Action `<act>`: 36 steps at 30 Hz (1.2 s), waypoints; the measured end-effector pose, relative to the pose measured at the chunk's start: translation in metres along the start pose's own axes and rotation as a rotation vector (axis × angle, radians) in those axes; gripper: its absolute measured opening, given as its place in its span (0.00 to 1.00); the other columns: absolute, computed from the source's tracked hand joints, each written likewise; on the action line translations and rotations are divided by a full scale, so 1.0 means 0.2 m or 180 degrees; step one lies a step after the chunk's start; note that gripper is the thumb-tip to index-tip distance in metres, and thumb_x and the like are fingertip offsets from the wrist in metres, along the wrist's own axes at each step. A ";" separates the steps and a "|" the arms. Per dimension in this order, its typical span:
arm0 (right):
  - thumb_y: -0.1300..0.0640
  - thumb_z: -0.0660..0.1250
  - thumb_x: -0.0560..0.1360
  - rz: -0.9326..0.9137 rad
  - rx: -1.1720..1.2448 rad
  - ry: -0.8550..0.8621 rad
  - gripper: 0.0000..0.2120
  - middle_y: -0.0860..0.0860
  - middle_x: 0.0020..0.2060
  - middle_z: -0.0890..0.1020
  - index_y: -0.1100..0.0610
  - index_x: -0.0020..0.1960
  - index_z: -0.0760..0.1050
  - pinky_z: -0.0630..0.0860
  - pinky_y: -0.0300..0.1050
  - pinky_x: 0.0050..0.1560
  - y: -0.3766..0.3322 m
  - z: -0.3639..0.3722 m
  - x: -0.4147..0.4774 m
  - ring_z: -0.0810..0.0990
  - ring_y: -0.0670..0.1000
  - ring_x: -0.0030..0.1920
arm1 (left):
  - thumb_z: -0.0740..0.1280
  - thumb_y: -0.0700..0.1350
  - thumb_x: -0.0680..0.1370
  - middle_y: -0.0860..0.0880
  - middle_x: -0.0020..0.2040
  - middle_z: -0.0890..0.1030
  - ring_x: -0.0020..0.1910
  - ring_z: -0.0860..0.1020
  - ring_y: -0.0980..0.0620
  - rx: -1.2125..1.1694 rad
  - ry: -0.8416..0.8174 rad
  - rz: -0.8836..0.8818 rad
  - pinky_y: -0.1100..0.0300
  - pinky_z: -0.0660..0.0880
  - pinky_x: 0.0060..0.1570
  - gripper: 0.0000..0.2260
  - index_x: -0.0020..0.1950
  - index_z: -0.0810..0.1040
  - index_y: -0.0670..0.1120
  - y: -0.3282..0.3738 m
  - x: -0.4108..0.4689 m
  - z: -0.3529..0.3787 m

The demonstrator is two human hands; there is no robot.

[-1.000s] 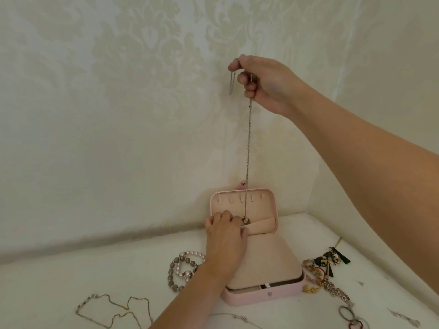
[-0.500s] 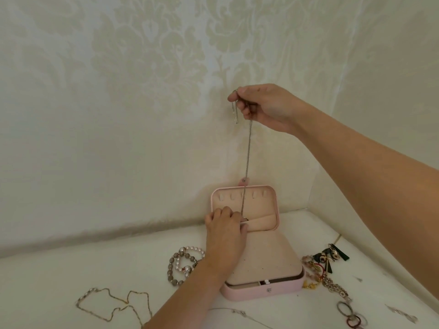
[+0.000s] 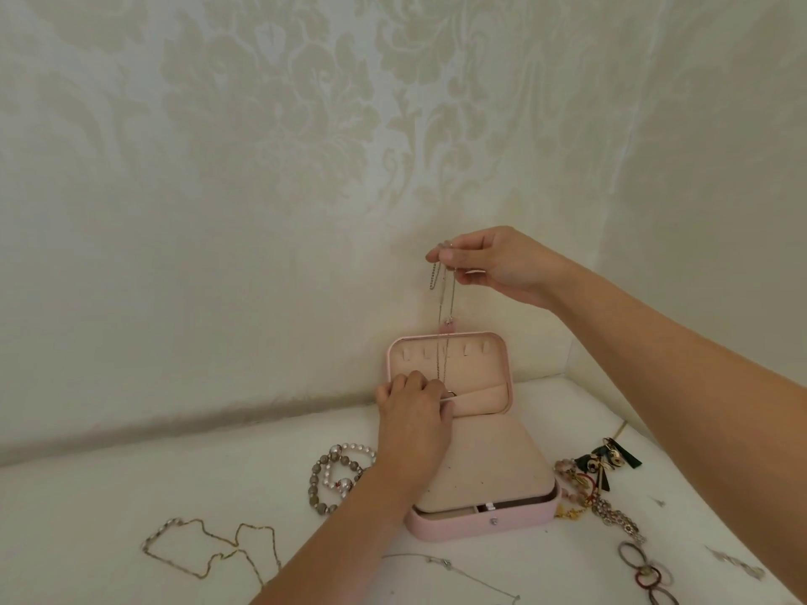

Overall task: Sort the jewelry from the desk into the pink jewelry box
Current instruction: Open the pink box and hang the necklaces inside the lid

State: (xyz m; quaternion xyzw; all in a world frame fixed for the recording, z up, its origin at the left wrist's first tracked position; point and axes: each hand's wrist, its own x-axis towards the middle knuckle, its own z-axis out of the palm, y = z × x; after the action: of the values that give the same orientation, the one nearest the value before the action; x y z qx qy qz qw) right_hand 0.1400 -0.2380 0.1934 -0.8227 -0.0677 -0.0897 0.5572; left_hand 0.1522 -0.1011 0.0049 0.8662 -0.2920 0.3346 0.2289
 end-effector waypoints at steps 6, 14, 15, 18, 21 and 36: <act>0.62 0.69 0.73 0.0050 -0.0097 0.0148 0.04 0.45 0.45 0.83 0.57 0.47 0.82 0.68 0.34 0.39 0.03 -0.01 -0.04 0.67 0.46 0.36 | 0.66 0.50 0.66 0.53 0.34 0.77 0.34 0.76 0.51 -0.0071 -0.0101 -0.0048 0.54 0.72 0.38 0.05 0.35 0.79 0.50 0.00 0.00 -0.01; 0.67 0.71 0.71 0.0081 -0.0484 0.0079 0.05 0.55 0.44 0.84 0.58 0.43 0.82 0.78 0.34 0.41 0.17 0.03 -0.10 0.80 0.48 0.38 | 0.77 0.44 0.65 0.49 0.40 0.77 0.38 0.77 0.48 -0.0314 -0.0125 -0.0126 0.53 0.69 0.41 0.07 0.38 0.80 0.48 0.01 0.00 -0.02; 0.68 0.72 0.70 0.0110 -0.0472 0.0070 0.05 0.55 0.43 0.84 0.60 0.44 0.82 0.77 0.34 0.41 0.19 0.04 -0.11 0.81 0.49 0.38 | 0.77 0.44 0.64 0.49 0.40 0.76 0.39 0.77 0.48 -0.0349 -0.0109 -0.0133 0.53 0.68 0.42 0.08 0.38 0.80 0.48 0.01 0.00 -0.03; 0.68 0.72 0.70 0.0146 -0.0320 0.0165 0.07 0.56 0.41 0.84 0.65 0.48 0.81 0.76 0.33 0.40 0.24 0.06 -0.13 0.79 0.44 0.33 | 0.78 0.43 0.63 0.49 0.42 0.75 0.41 0.77 0.47 -0.0428 -0.0061 -0.0155 0.55 0.65 0.43 0.09 0.37 0.79 0.48 0.02 0.00 -0.04; 0.66 0.73 0.70 0.0150 -0.0447 0.0196 0.08 0.49 0.38 0.84 0.65 0.48 0.82 0.74 0.32 0.36 0.26 0.07 -0.14 0.77 0.44 0.32 | 0.77 0.42 0.64 0.49 0.43 0.76 0.42 0.77 0.47 -0.0455 -0.0046 -0.0139 0.55 0.64 0.44 0.09 0.37 0.78 0.48 0.02 0.00 -0.04; 0.62 0.72 0.71 0.0613 -0.0029 0.0119 0.03 0.50 0.34 0.81 0.57 0.45 0.83 0.71 0.32 0.32 0.38 0.15 -0.19 0.75 0.43 0.31 | 0.72 0.43 0.71 0.50 0.38 0.80 0.42 0.78 0.47 -0.0499 -0.0178 -0.0138 0.56 0.55 0.46 0.03 0.40 0.79 0.47 0.02 0.00 -0.03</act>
State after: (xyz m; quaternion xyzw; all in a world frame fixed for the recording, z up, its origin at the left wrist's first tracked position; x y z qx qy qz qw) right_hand 0.1209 -0.2395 0.1057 -0.8261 0.0225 -0.0513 0.5607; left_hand 0.1470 -0.1001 0.0107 0.8608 -0.3048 0.2814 0.2949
